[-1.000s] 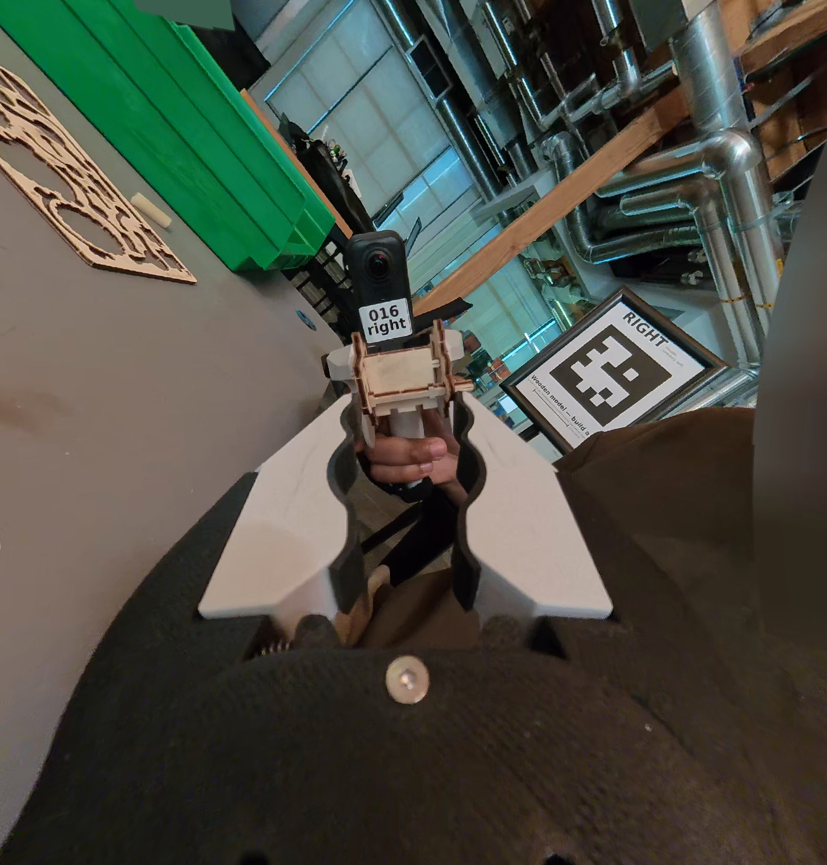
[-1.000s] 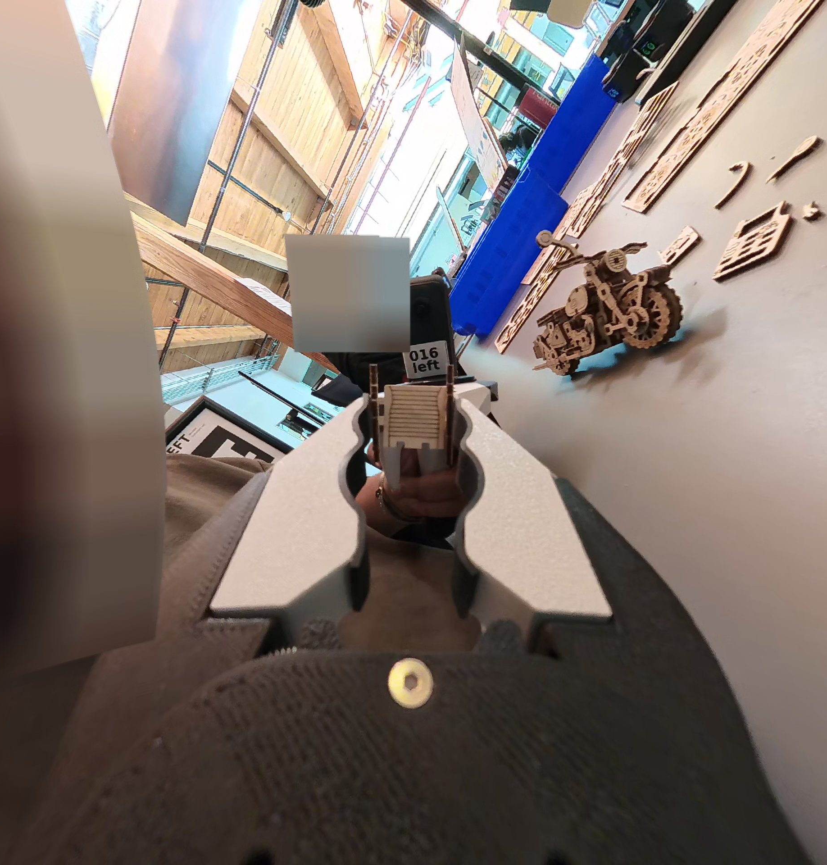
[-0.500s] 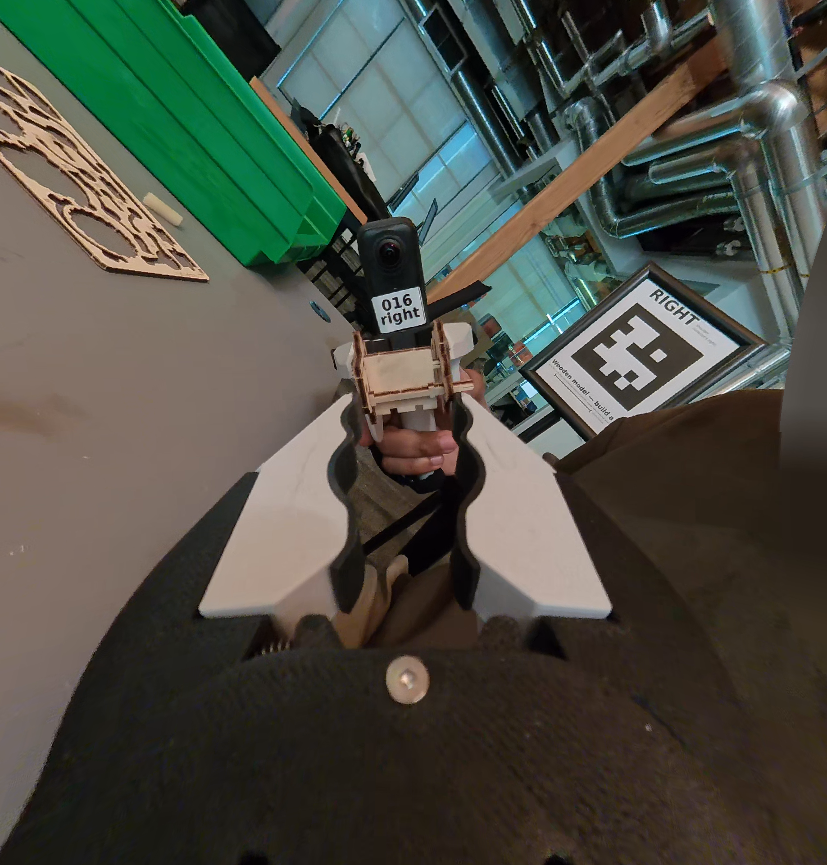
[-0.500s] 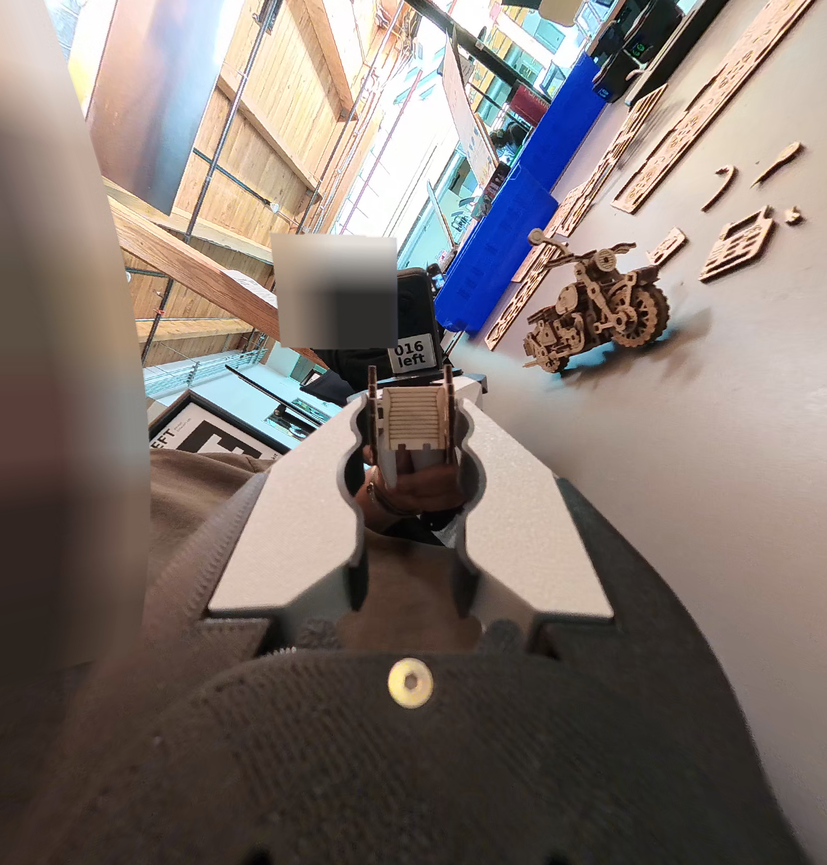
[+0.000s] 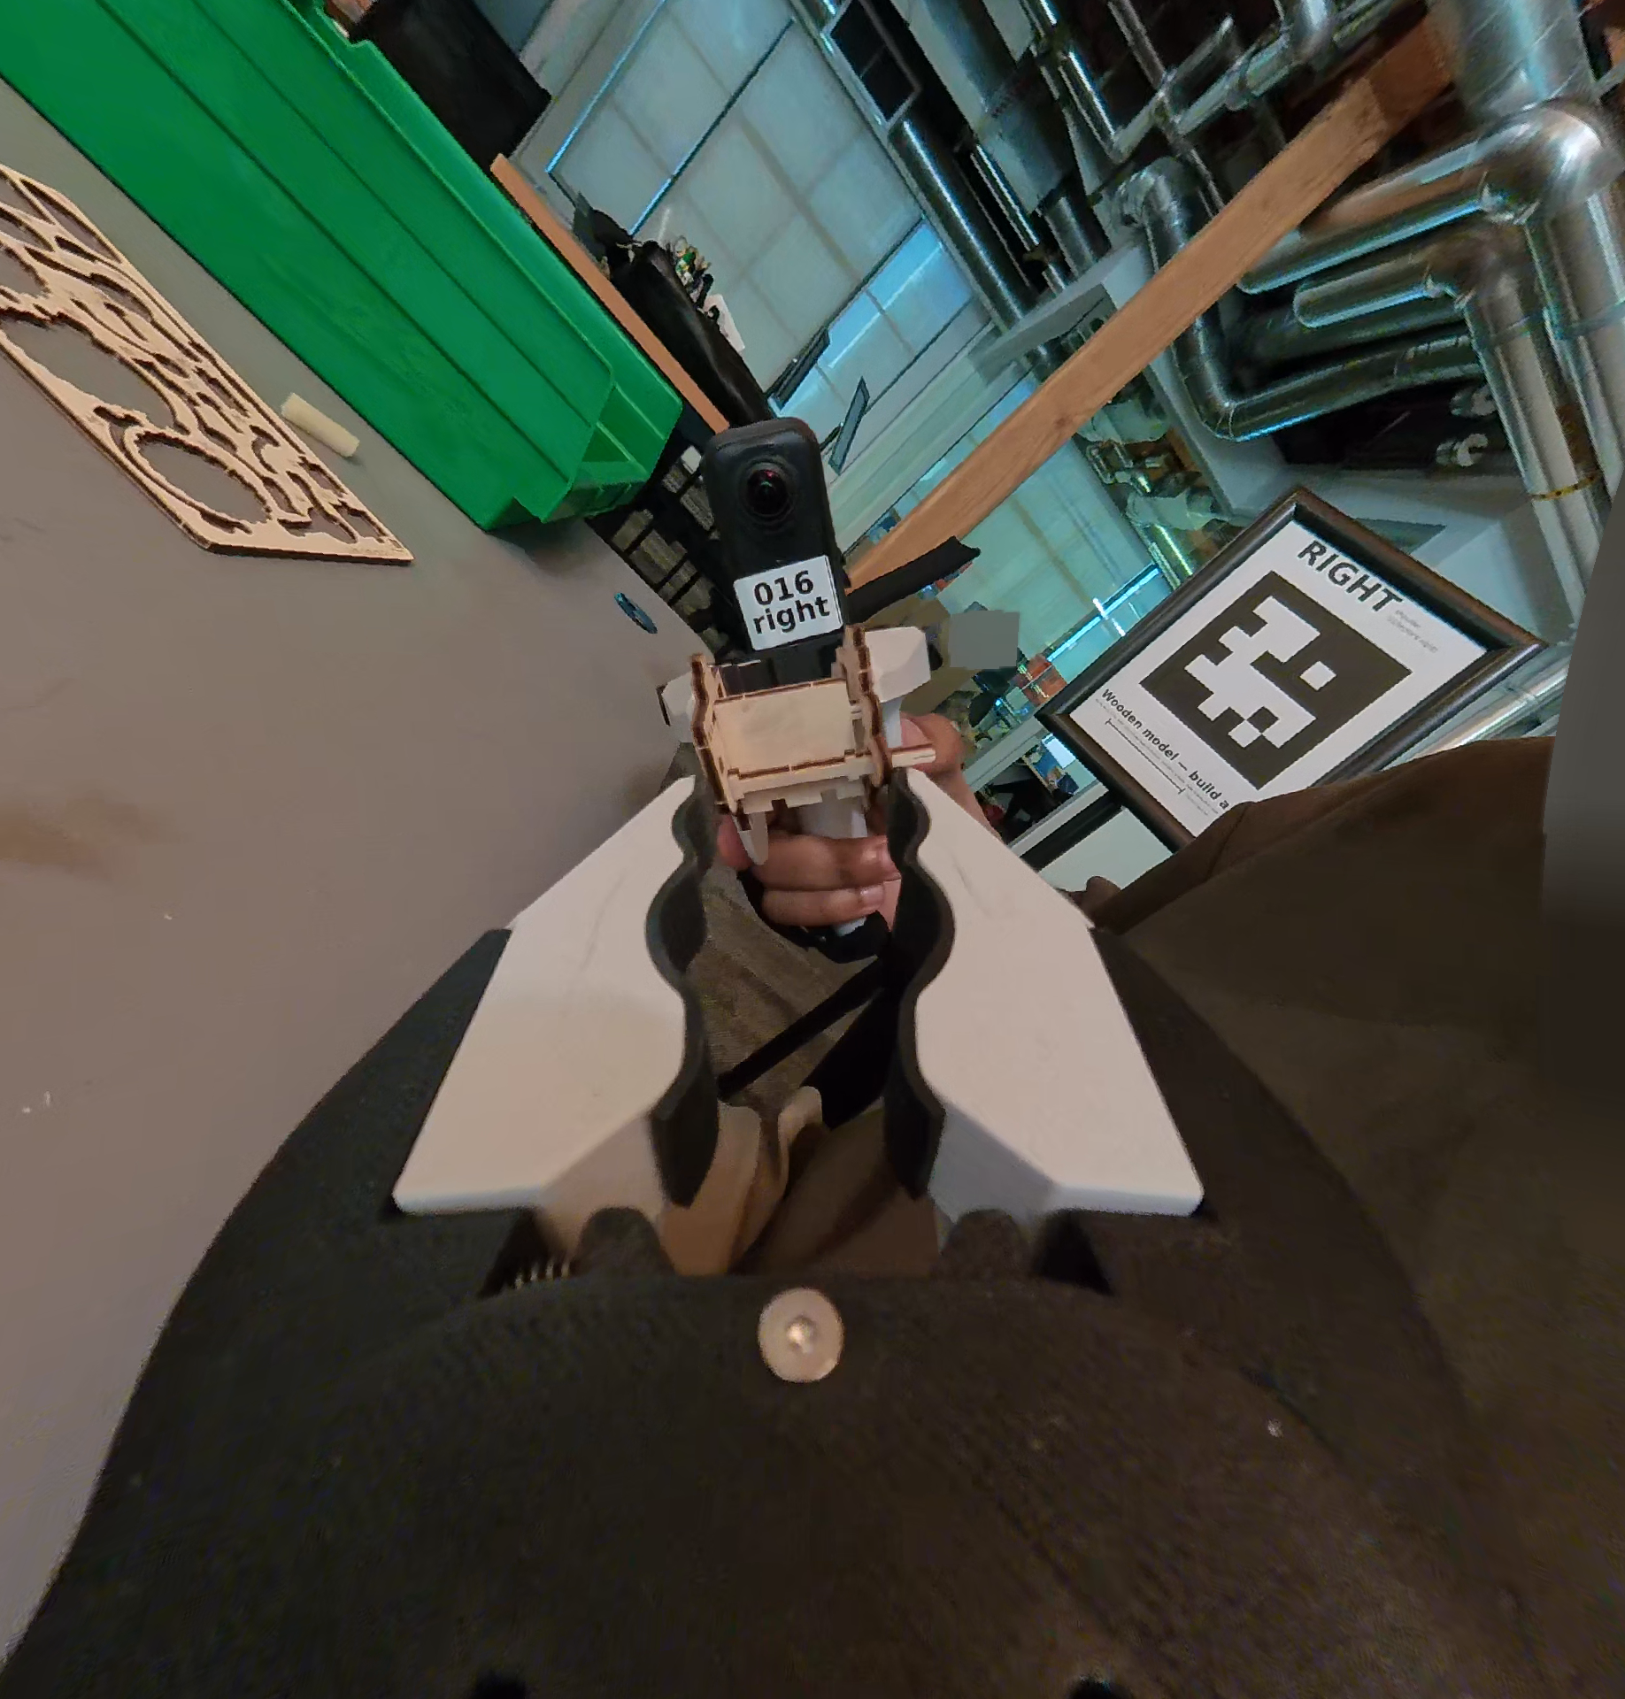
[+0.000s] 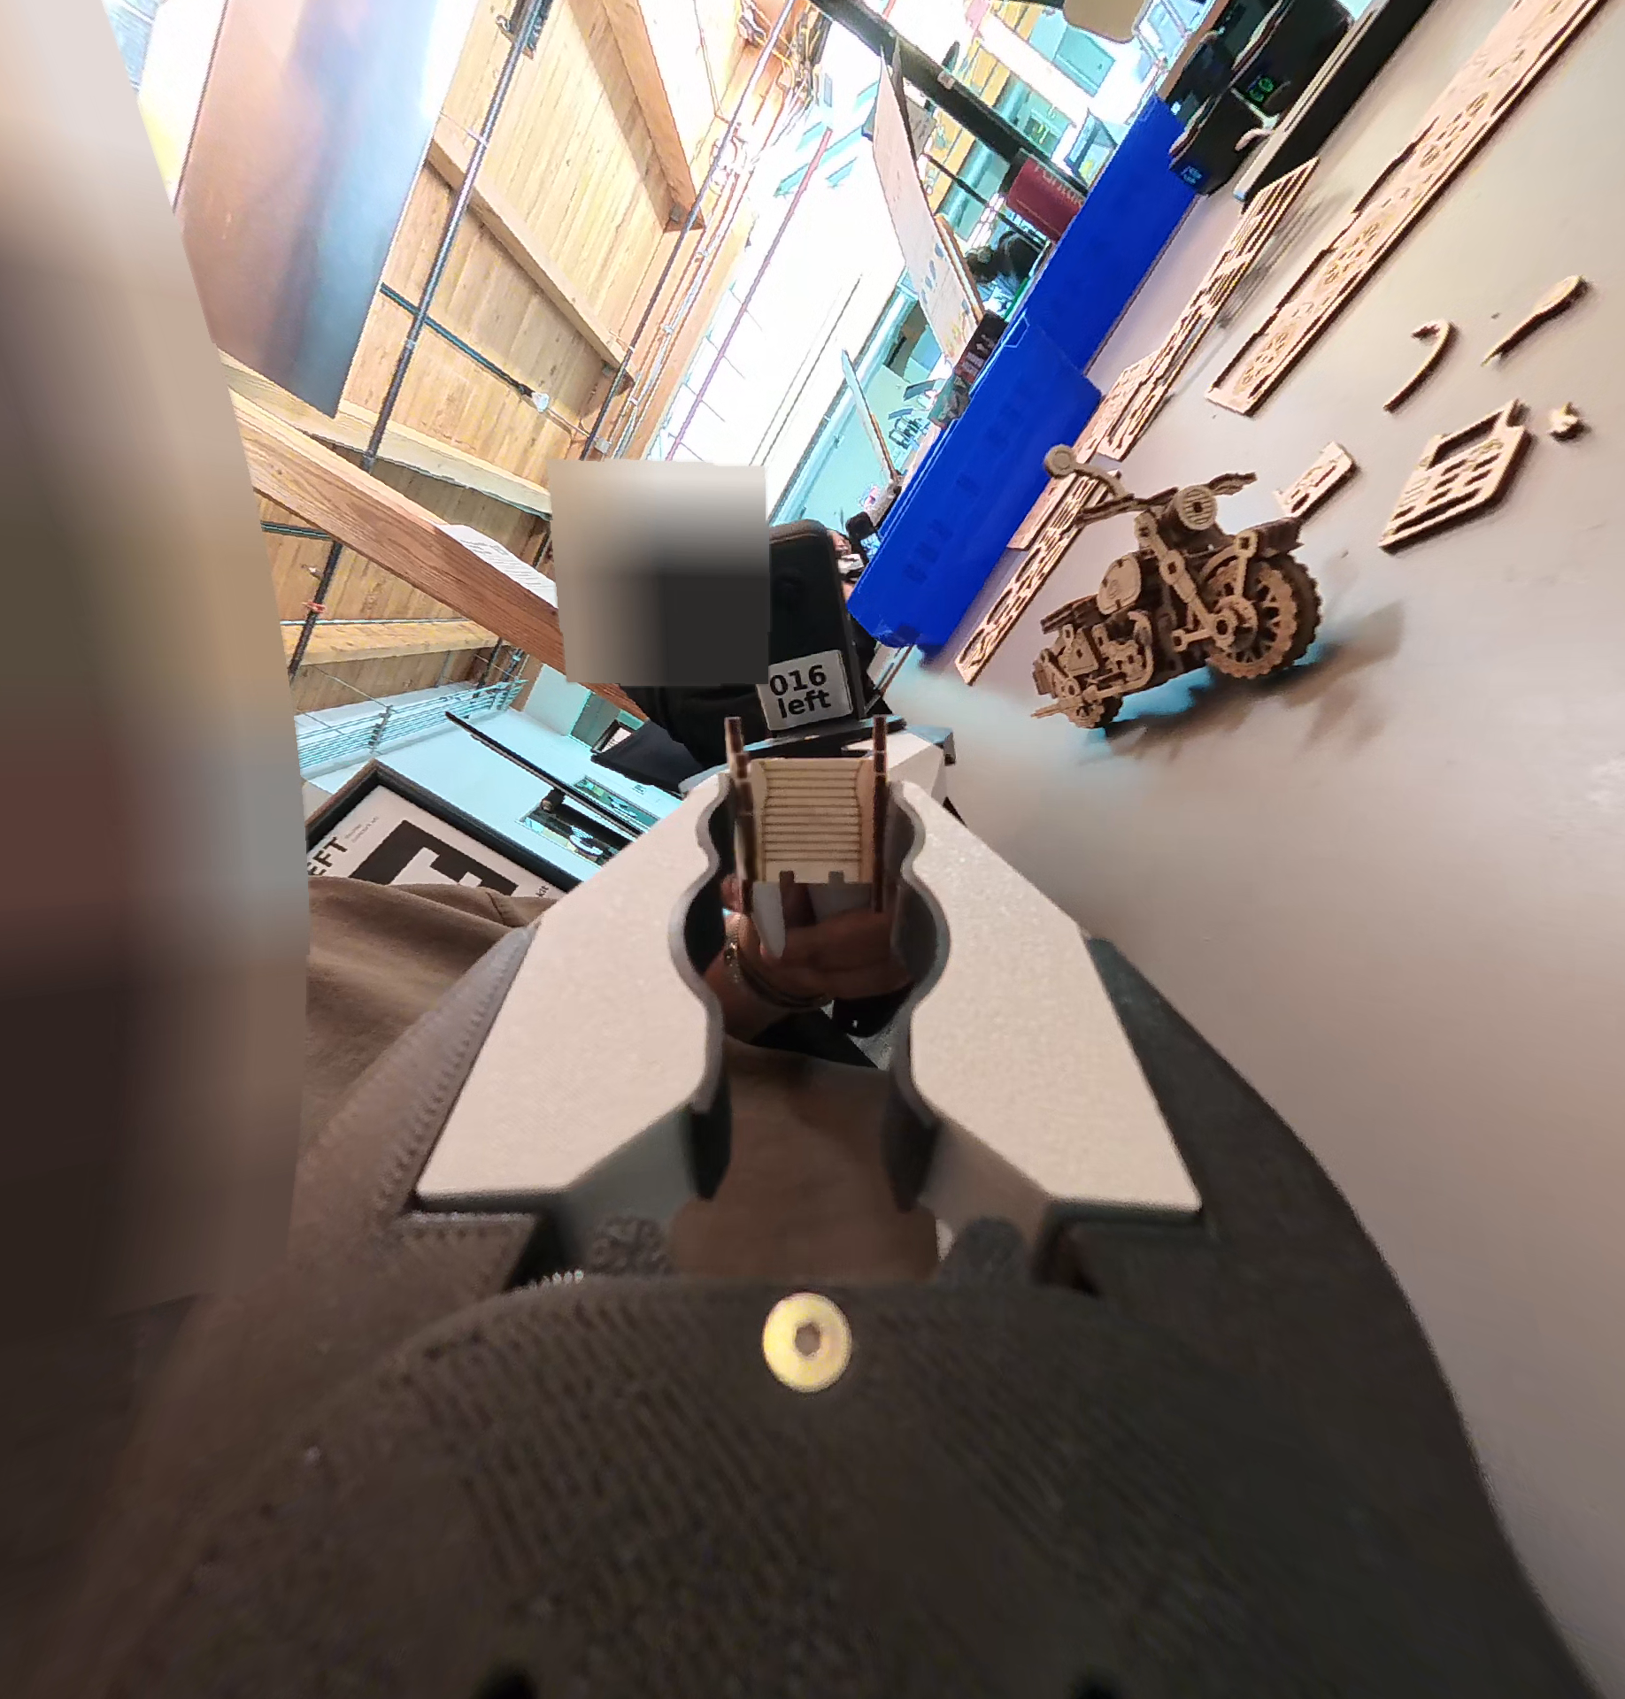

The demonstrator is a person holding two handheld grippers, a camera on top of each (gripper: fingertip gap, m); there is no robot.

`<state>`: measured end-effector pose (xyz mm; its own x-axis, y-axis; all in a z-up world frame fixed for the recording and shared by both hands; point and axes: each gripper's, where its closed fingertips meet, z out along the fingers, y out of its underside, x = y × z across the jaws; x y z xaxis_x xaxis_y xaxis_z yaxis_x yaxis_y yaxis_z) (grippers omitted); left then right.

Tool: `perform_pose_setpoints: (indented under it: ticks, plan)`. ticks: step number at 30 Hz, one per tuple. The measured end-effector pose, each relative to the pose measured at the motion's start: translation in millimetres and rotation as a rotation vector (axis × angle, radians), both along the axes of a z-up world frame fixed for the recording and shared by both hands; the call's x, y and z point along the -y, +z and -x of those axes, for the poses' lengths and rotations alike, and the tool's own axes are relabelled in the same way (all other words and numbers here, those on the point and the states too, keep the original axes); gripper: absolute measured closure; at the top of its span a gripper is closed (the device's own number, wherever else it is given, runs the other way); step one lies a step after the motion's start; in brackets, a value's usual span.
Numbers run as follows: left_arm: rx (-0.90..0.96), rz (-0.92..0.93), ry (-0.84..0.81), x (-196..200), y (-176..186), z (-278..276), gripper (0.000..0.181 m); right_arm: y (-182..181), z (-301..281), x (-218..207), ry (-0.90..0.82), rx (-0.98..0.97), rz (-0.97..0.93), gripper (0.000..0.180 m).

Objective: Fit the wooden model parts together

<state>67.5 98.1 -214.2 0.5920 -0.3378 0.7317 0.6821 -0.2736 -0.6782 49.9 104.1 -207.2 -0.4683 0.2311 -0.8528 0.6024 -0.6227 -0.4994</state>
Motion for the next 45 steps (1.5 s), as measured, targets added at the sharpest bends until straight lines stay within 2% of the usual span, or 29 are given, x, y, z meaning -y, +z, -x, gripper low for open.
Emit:
perform_pose_setpoints:
  ticks: [17, 30, 45]
  plan:
    - [-0.03, -0.003, 0.007, -0.4, 1.3, -1.1, 0.146, 2.9, -1.2, -0.4, -0.01, -0.037, -0.012, 0.146]
    - [0.012, 0.015, 0.003, -2.2, -0.1, -0.2, 0.145, 0.8, 0.0, -2.0, -0.03, -0.03, -0.036, 0.148]
    - [-0.04, -0.014, 0.016, -0.9, 6.3, 0.0, 0.146, 7.6, -0.7, -0.6, -0.011, -0.054, 0.001, 0.148]
